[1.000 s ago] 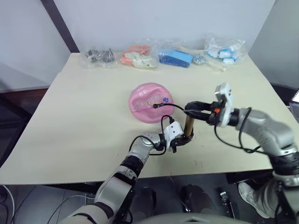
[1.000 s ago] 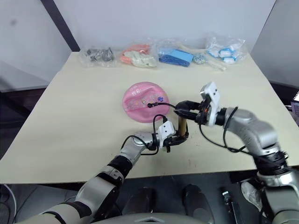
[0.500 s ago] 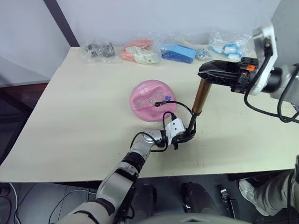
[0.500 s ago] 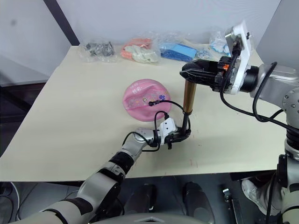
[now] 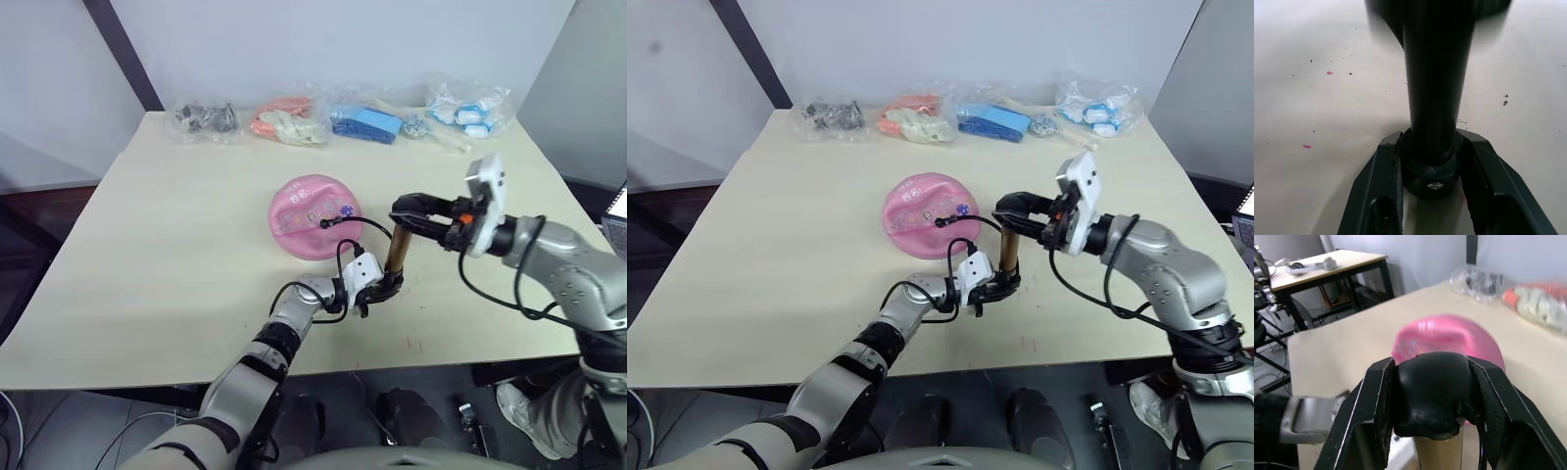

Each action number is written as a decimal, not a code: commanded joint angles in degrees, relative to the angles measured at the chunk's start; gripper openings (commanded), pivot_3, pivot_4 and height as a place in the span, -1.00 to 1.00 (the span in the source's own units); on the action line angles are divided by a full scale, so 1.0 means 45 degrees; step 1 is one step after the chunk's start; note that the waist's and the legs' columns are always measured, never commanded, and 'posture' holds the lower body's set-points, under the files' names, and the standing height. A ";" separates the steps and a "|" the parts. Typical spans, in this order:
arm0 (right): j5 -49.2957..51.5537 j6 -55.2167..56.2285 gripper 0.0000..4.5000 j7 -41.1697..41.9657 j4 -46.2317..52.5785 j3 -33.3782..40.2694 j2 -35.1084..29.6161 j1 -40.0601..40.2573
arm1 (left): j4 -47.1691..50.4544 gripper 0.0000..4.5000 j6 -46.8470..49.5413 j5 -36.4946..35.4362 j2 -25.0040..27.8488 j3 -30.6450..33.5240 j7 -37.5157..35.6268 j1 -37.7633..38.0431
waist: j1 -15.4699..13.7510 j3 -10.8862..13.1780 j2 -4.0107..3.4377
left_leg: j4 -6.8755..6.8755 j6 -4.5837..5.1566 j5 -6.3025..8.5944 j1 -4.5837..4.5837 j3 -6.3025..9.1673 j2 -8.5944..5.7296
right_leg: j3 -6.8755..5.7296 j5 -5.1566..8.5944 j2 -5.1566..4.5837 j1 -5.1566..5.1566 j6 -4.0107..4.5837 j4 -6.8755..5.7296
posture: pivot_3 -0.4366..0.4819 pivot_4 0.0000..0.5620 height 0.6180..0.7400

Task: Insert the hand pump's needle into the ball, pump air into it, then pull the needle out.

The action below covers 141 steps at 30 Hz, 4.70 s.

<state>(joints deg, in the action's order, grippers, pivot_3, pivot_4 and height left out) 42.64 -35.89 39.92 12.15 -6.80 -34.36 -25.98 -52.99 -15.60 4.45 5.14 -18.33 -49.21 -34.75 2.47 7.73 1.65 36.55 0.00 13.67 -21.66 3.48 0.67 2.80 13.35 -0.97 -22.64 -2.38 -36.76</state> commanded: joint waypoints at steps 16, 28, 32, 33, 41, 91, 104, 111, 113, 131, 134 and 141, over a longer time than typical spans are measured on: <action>0.0004 -0.1939 -0.25 -0.0090 0.0312 0.1846 -0.0816 -0.2127 | -0.0717 -0.50 0.0068 0.0581 0.0140 -0.0417 -0.0238 0.0796 | -0.0048 -0.0026 -0.0114 | -0.0024 0.0000 0.0000 -0.0027 0.0025 -0.0010 | -0.0024 0.0000 -0.0005 -0.0021 -0.0015 -0.0003 | -0.05 -0.47 1.00; 0.2385 -0.5601 -0.25 -0.1227 0.0799 0.3784 -0.2844 -0.6261 | -0.0897 -0.51 -0.0044 0.0627 0.0059 -0.0379 -0.0224 0.0805 | -0.0286 0.0204 -0.0172 | 0.0014 0.0000 -0.0002 -0.0247 0.0043 -0.0040 | -0.0030 -0.0026 -0.0031 -0.0201 -0.0018 -0.0009 | -0.05 -0.47 1.00; 0.2546 -0.5725 -0.25 -0.1743 0.0942 0.3942 -0.2558 -0.5869 | -0.0842 -0.51 -0.0064 0.0618 0.0111 -0.0370 -0.0252 0.0859 | -0.0322 0.0209 -0.0165 | 0.0013 0.0000 -0.0002 -0.0250 0.0044 -0.0033 | -0.0033 -0.0024 -0.0026 -0.0208 -0.0021 -0.0010 | -0.05 -0.47 1.00; 0.2435 -0.5631 -0.25 -0.1758 0.1049 0.3822 -0.2499 -0.5500 | -0.0829 -0.51 -0.0064 0.0617 0.0121 -0.0368 -0.0256 0.0870 | -0.0324 0.0207 -0.0161 | 0.0014 0.0000 -0.0002 -0.0252 0.0043 -0.0033 | -0.0033 -0.0023 -0.0025 -0.0208 -0.0021 -0.0010 | -0.05 -0.47 1.00; 0.0273 -0.3387 -0.25 -0.1408 0.0949 0.1572 -0.1278 -0.1327 | -0.0665 -0.51 0.0028 0.0584 0.0106 -0.0377 -0.0269 0.0907 | -0.0279 0.0136 -0.0090 | 0.0009 0.0001 -0.0002 -0.0185 0.0032 -0.0018 | -0.0028 -0.0015 -0.0009 -0.0157 -0.0032 -0.0010 | -0.05 -0.47 1.00; -0.0847 -0.2362 -0.25 -0.0889 0.0022 0.0862 -0.0751 0.0224 | -0.1605 -0.51 -0.0461 0.0730 -0.0082 -0.0401 0.0108 0.0880 | -0.0300 0.0040 -0.0030 | -0.0009 0.0000 0.0001 -0.0016 0.0051 -0.0010 | -0.0057 0.0040 -0.0016 0.0007 0.0039 0.0002 | -0.05 -0.47 1.00; -0.2687 -0.0563 -0.25 0.0106 -0.1424 -0.0291 -0.0180 0.1259 | -0.0546 -0.51 0.0038 0.0589 -0.0007 -0.0425 0.0038 0.1306 | -0.0123 -0.0236 0.0017 | -0.0055 -0.0001 0.0005 0.0033 0.0082 0.0007 | -0.0087 0.0077 0.0000 0.0039 0.0066 -0.0002 | -0.05 -0.47 1.00; 0.0186 -0.2616 -0.25 -0.0036 0.0363 0.2821 -0.1253 -0.2145 | -0.0144 -0.51 0.0348 0.0564 0.0047 -0.0456 -0.0065 0.1378 | -0.0138 -0.0046 -0.0107 | -0.0051 -0.0001 0.0004 -0.0044 0.0097 -0.0020 | -0.0091 0.0050 -0.0017 -0.0016 0.0021 0.0002 | -0.05 -0.47 1.00; 0.0897 -0.3253 -0.25 -0.0148 0.0575 0.3416 -0.1624 -0.3117 | -0.0012 -0.51 0.0414 0.0564 0.0067 -0.0467 -0.0100 0.1429 | -0.0152 0.0139 -0.0222 | -0.0046 -0.0001 0.0003 -0.0065 0.0091 -0.0029 | -0.0082 0.0046 -0.0025 -0.0038 0.0018 0.0001 | -0.05 -0.47 1.00; 0.2309 -0.4813 -0.25 -0.1028 0.1389 0.3783 -0.2349 -0.3273 | -0.0384 -0.51 0.0188 0.0645 0.0067 -0.0524 -0.0013 0.1543 | -0.0366 0.0179 -0.0141 | -0.0032 0.0001 0.0002 -0.0243 0.0122 -0.0036 | -0.0105 0.0023 -0.0023 -0.0184 0.0048 -0.0010 | -0.05 -0.47 1.00; 0.1210 -0.3888 -0.25 -0.0797 0.1465 0.2705 -0.2103 -0.1656 | -0.0487 -0.51 0.0118 0.0646 0.0058 -0.0537 0.0020 0.1512 | -0.0353 0.0158 -0.0114 | -0.0029 0.0001 0.0002 -0.0200 0.0120 -0.0035 | -0.0105 0.0041 -0.0023 -0.0148 0.0016 -0.0008 | -0.05 -0.47 1.00; -0.2020 -0.1192 -0.25 -0.0380 -0.0658 -0.0825 -0.0407 0.1473 | -0.0531 -0.51 -0.0030 0.0641 0.0149 -0.0537 0.0054 0.1617 | -0.0228 -0.0043 -0.0004 | -0.0056 0.0002 0.0005 -0.0002 0.0124 0.0003 | -0.0116 0.0093 0.0008 0.0016 0.0082 -0.0008 | -0.05 -0.47 1.00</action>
<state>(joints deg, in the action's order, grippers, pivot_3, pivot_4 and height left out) 41.42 -40.38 38.38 16.65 -2.56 -36.01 -24.29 -51.14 -17.38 4.23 4.25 -18.43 -47.17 -31.06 1.45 7.53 1.63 36.30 0.01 13.69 -21.66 4.05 0.68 2.27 13.77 -0.93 -22.56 -2.01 -36.80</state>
